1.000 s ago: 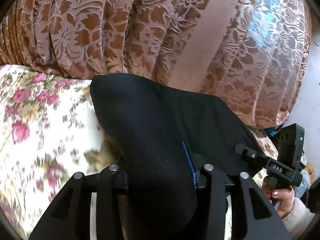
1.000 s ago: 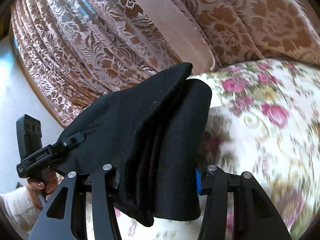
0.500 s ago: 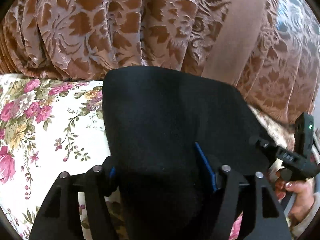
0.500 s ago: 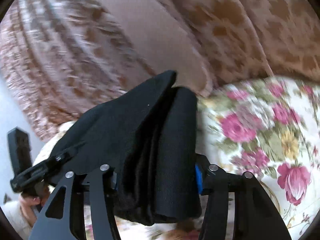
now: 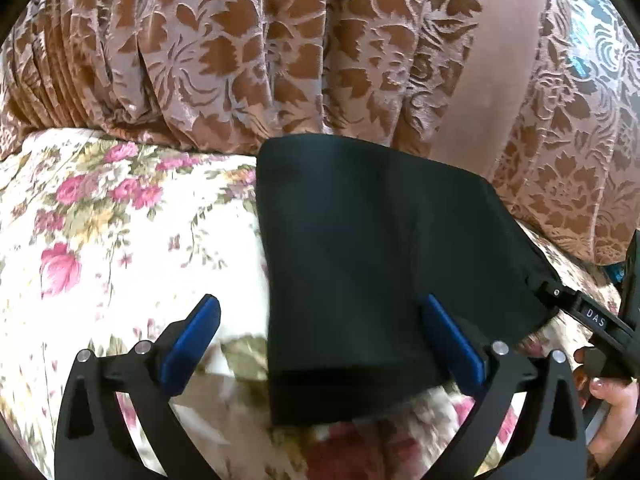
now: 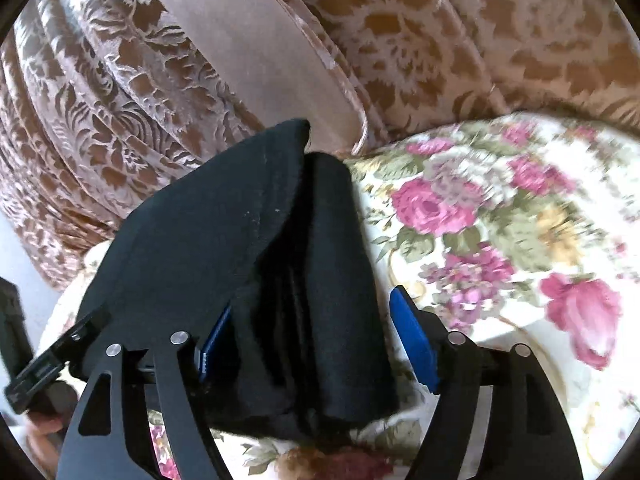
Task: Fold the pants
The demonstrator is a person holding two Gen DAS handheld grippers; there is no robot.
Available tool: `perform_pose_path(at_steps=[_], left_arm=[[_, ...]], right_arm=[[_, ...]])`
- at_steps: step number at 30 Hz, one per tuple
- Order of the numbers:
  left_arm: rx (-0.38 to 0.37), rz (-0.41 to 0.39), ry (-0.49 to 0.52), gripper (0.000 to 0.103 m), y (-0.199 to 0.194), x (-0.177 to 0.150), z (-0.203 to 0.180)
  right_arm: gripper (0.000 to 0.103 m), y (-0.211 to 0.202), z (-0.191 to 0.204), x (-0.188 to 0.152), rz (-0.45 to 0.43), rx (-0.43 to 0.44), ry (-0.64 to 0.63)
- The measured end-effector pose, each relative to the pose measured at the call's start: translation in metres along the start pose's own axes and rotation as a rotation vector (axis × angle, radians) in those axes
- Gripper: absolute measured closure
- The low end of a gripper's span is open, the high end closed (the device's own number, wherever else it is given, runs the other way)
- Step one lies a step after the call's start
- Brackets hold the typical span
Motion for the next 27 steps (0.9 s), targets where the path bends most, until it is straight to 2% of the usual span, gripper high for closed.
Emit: perform_pose_path(at_steps=[1, 3, 5, 7, 15, 21, 27], left_arm=[[0.008, 0.008, 0.007, 0.002, -0.003, -0.005, -0.003], [0.03, 0.008, 0.024, 0.002, -0.009, -0.014, -0.008], [0.047, -0.007, 0.046, 0.002, -0.018, -0.022, -0.014], [0.082, -0.004, 0.068, 0.002, -0.026, -0.033, -0.02], [0.177, 0.041, 0.045, 0.002, -0.055, -0.068, -0.024], [0.207, 0.001, 0.037, 0.002, -0.093, -0.082, -0.024], [0.236, -0.028, 0.047, 0.002, -0.126, -0.09, -0.026]], right_arm=[[0.029, -0.007, 0.001, -0.003, -0.014, -0.04, -0.003], [0.029, -0.02, 0.006, -0.009, -0.028, -0.068, -0.011], [0.027, -0.03, 0.01, -0.018, -0.027, -0.061, -0.014], [0.022, -0.04, 0.014, -0.03, -0.027, -0.091, -0.01], [0.022, -0.066, 0.029, -0.079, -0.001, -0.095, 0.006], [0.013, -0.092, 0.047, -0.106, -0.011, -0.109, -0.017], [0.01, -0.125, 0.066, -0.119, -0.049, -0.161, -0.074]])
Point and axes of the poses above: each gripper's, at about its wrist camera, not at the fingertips, and y roughly the way its jaws point, z to its left, x to its top, the point moved 6 cm from there along y, roughly the way its jaws point, and after that the axes turned 10 degrees about z, right-handed, at the moved point
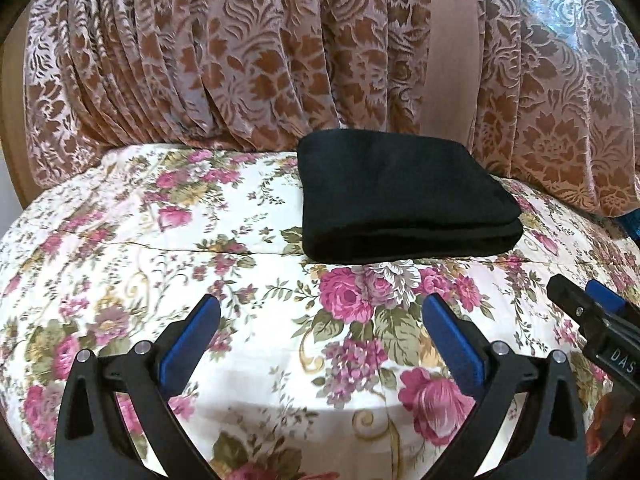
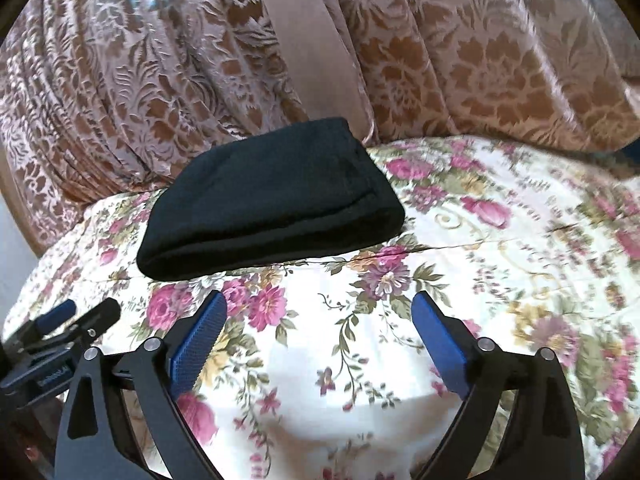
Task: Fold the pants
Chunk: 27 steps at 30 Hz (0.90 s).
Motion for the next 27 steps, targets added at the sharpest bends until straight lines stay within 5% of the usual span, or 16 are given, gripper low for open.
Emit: perform_pose_path(at_steps=[27], left_arm=[[0.011, -0.029, 0.009, 0.002, -0.053, -0.011, 0.008]], right_arm=[[0.01, -0.06, 0.02, -0.018, -0.061, -0.038, -0.051]])
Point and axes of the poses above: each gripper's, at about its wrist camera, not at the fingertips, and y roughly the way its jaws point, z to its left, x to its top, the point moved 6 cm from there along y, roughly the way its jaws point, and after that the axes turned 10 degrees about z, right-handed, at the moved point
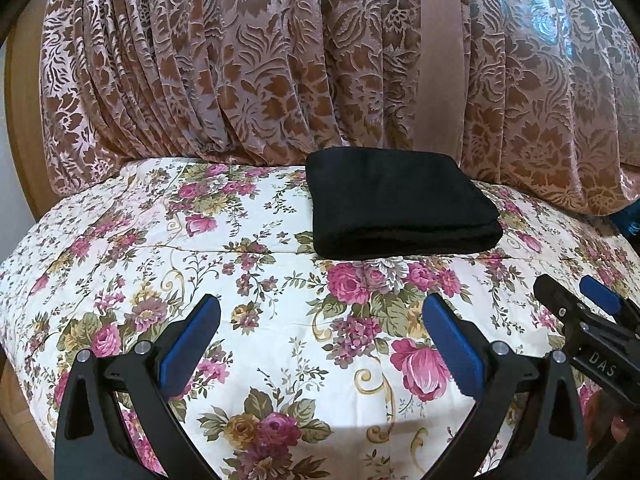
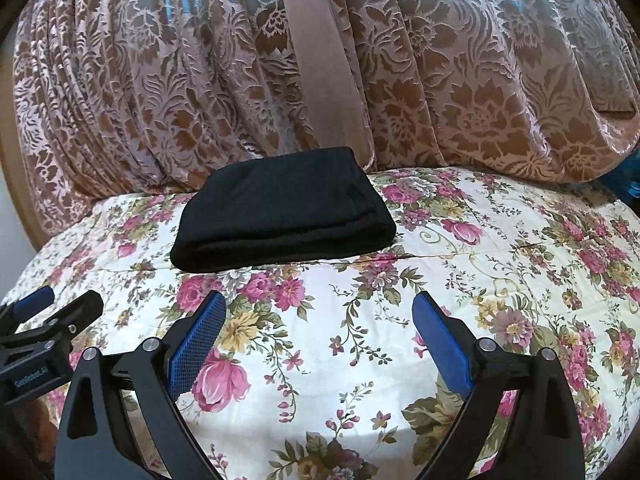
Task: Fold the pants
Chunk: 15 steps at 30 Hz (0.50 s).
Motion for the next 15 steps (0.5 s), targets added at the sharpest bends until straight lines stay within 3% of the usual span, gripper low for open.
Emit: perform_pose_path(at_steps=[15], left_arm=[[0.005, -0.005, 0.015, 0.002, -0.002, -0.0004, -0.0048]], right_arm=[[0.01, 0.0015, 0.0013, -0.0022, 0.008, 0.018, 0.012]])
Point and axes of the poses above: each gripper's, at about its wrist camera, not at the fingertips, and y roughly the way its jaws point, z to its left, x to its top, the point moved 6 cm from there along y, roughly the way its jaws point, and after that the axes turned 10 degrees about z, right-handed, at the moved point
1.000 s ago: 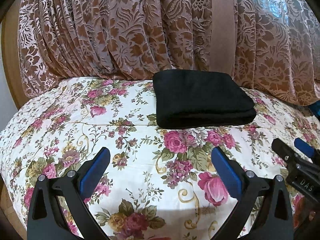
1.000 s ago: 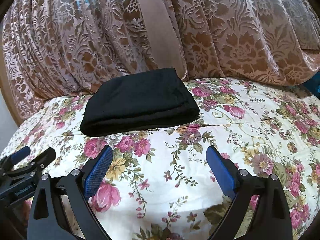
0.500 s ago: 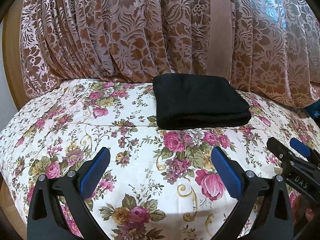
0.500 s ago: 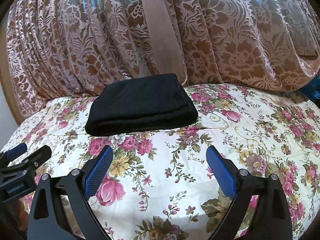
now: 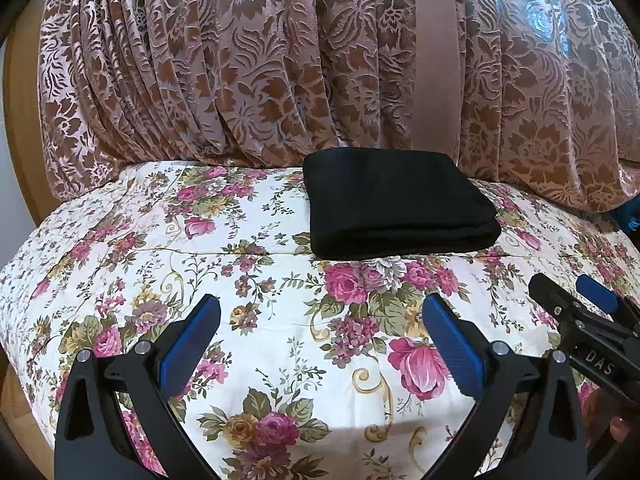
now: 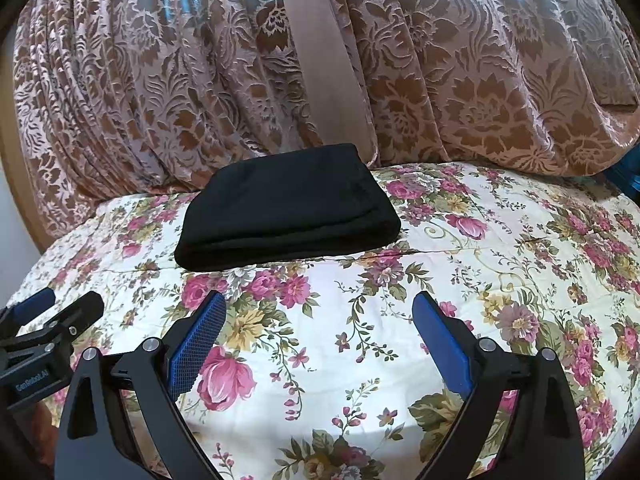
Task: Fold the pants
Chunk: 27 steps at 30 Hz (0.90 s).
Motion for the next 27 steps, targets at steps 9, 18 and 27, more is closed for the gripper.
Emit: perform_pose_path(at_steps=[9, 18, 27], left_arm=[[0.001, -0.003, -0.016, 0.002, 0.0003, 0.0004, 0.0018], [0.013, 0.009, -0.017, 0.003, 0.0022, -0.0008, 0.0031], [0.012, 0.027, -0.02, 0.003, 0.0063, -0.0027, 0.0044]], right_arm=[[0.01, 0.0022, -0.0021, -0.0011, 0.007, 0.008, 0.015], [0.01, 0.0036, -0.0017, -0.0024, 0.012, 0.015, 0.02], [0.01, 0.0062, -0.0023, -0.0027, 0.022, 0.021, 0.027]])
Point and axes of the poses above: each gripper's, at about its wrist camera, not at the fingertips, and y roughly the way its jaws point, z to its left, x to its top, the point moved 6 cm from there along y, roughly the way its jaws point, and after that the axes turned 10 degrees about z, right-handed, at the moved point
